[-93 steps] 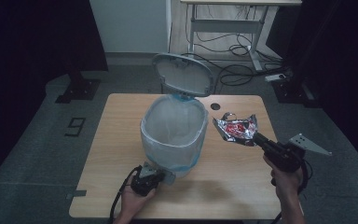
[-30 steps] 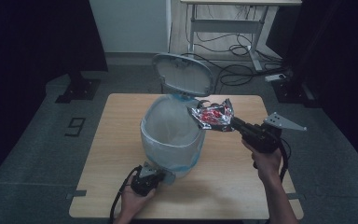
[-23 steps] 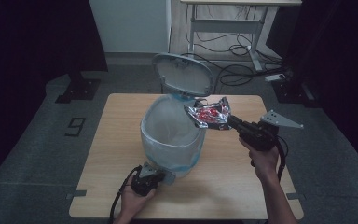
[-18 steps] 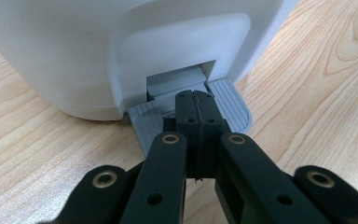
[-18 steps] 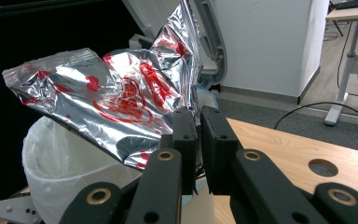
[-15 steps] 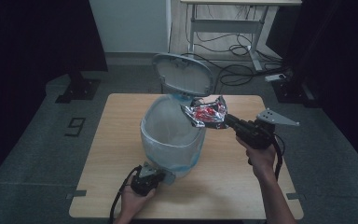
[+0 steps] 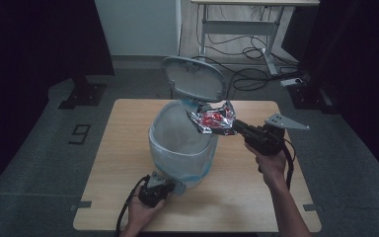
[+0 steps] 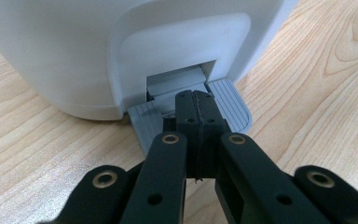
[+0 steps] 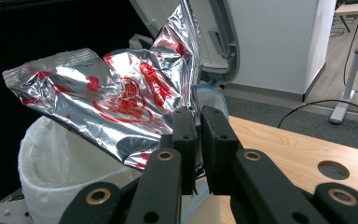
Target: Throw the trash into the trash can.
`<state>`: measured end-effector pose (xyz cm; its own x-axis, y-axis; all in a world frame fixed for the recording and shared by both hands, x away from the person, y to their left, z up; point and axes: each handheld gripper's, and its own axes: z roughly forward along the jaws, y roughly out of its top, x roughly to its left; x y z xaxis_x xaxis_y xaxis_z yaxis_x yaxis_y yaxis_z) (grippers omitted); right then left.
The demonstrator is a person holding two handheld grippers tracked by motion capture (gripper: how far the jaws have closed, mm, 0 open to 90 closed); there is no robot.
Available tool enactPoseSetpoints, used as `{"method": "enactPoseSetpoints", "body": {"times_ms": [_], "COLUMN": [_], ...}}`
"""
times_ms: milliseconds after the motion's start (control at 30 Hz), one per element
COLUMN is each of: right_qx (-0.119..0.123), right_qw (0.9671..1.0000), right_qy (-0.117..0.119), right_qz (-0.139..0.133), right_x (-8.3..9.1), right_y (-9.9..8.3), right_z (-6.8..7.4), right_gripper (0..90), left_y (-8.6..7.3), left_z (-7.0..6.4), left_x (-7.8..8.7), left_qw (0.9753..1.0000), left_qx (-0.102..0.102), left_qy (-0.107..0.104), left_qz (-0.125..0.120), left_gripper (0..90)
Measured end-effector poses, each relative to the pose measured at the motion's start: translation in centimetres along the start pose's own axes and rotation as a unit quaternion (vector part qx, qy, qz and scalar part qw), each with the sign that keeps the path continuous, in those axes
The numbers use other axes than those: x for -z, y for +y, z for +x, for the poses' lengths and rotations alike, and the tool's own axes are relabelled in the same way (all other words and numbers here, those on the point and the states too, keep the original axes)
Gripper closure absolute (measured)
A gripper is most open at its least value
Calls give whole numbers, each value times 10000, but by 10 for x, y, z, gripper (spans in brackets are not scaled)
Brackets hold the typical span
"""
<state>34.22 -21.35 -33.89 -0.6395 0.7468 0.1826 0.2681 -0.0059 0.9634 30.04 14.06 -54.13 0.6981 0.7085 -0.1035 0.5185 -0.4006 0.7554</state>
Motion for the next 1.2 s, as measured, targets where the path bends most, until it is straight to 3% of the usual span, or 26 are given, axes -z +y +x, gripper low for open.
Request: {"method": "enactPoseSetpoints", "body": {"times_ms": [467, 1200], "right_qx": [10, 256], "right_qw": [9999, 9985], "right_qy": [63, 299], "right_qz": [86, 374], "right_x": [-15, -58], "right_y": [3, 1], "right_z": [5, 33], "right_gripper": [839, 824], "left_y": [0, 0], "left_z": [0, 0], "left_x": [0, 0], "left_qw": [10000, 10000], "left_qx": [3, -18], "left_qy": [-1, -10], "left_qz": [0, -10], "left_gripper": [900, 900]}}
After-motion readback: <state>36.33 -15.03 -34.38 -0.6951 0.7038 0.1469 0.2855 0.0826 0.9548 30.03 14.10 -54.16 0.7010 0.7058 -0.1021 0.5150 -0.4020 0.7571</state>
